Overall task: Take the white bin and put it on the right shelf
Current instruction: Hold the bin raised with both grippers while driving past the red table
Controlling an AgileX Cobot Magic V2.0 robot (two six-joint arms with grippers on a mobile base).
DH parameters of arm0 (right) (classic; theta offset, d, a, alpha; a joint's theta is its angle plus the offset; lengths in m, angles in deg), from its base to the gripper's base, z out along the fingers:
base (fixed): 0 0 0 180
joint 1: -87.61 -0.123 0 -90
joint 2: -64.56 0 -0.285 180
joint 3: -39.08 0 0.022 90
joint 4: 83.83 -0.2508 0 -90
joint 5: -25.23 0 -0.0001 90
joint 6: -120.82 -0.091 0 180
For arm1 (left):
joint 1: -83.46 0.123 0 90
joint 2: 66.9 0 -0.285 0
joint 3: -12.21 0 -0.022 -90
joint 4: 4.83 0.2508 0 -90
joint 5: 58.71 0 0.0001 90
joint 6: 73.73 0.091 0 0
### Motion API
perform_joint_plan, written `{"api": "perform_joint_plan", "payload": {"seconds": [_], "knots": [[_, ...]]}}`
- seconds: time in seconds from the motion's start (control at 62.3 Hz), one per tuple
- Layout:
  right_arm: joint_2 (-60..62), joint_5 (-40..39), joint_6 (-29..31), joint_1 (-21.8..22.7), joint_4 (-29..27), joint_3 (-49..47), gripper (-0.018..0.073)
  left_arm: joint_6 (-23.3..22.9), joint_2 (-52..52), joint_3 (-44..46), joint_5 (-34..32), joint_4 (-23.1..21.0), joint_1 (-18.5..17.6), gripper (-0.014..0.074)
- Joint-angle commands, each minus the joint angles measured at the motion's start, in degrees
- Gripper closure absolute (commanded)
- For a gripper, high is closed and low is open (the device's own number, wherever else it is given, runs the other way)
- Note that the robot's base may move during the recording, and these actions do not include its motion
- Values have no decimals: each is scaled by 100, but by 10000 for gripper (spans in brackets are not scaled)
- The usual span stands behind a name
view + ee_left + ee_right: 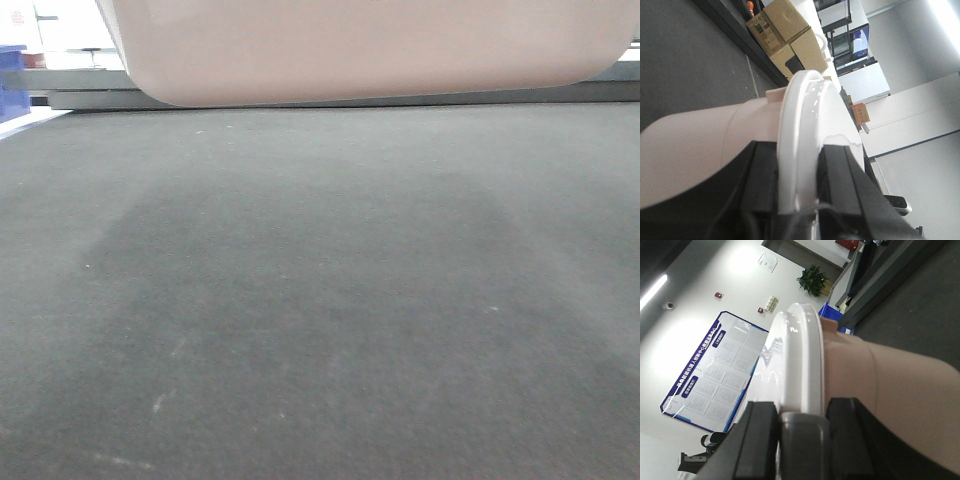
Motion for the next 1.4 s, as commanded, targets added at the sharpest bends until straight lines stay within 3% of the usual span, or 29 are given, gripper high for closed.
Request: {"api": "perform_joint_plan", "payload": {"seconds": [0.0,0.851,1.381], "knots": [[194,1988,-40,-310,-631,-249,499,46,275,206,2103,-184,-401,723],[162,431,-40,-310,-631,-249,499,46,275,206,2065,-184,-401,723],[162,273,-40,-310,-631,-249,499,46,275,206,2065,-184,-401,723]]}}
